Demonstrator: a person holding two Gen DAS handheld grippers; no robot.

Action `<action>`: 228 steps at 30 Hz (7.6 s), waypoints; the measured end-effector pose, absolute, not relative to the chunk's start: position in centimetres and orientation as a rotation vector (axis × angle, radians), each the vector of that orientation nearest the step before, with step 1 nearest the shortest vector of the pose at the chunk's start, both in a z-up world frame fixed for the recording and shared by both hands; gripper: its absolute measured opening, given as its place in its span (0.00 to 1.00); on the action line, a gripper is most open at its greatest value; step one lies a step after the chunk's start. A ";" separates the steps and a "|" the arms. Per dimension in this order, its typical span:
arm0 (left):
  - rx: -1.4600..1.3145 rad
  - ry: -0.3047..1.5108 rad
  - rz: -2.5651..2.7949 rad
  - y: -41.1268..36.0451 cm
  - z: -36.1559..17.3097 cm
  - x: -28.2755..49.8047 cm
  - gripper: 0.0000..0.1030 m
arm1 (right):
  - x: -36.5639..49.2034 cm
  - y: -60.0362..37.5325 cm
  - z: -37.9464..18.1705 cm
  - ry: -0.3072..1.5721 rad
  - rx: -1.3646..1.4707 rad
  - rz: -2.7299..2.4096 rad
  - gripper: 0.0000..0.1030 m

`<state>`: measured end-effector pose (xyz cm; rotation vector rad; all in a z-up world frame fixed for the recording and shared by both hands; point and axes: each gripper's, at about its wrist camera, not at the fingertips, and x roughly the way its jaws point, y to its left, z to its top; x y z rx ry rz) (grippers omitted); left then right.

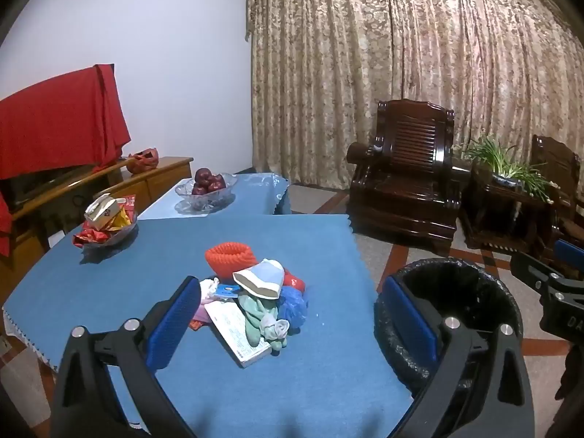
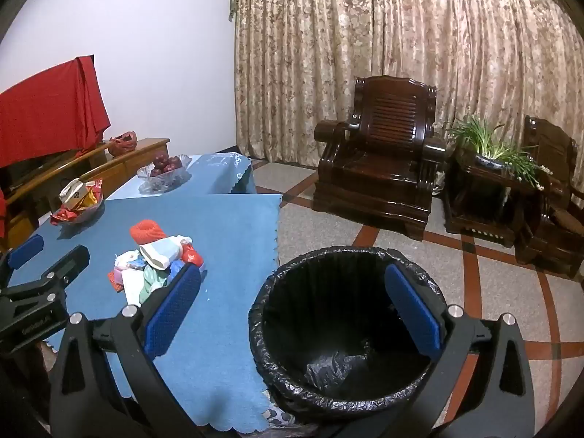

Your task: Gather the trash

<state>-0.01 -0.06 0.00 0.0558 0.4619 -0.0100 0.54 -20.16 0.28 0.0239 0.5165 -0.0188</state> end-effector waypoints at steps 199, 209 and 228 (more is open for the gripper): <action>-0.121 0.736 0.103 15.0 -17.1 8.9 0.53 | 16.4 -1.8 -17.6 0.717 -0.075 0.443 0.50; -0.131 0.746 0.161 16.9 -17.3 8.6 0.53 | 18.2 2.1 -20.3 0.796 -0.132 0.487 0.40; -0.117 0.725 0.125 15.3 -14.9 7.4 0.54 | 13.4 -2.8 -16.0 0.774 -0.006 0.584 0.32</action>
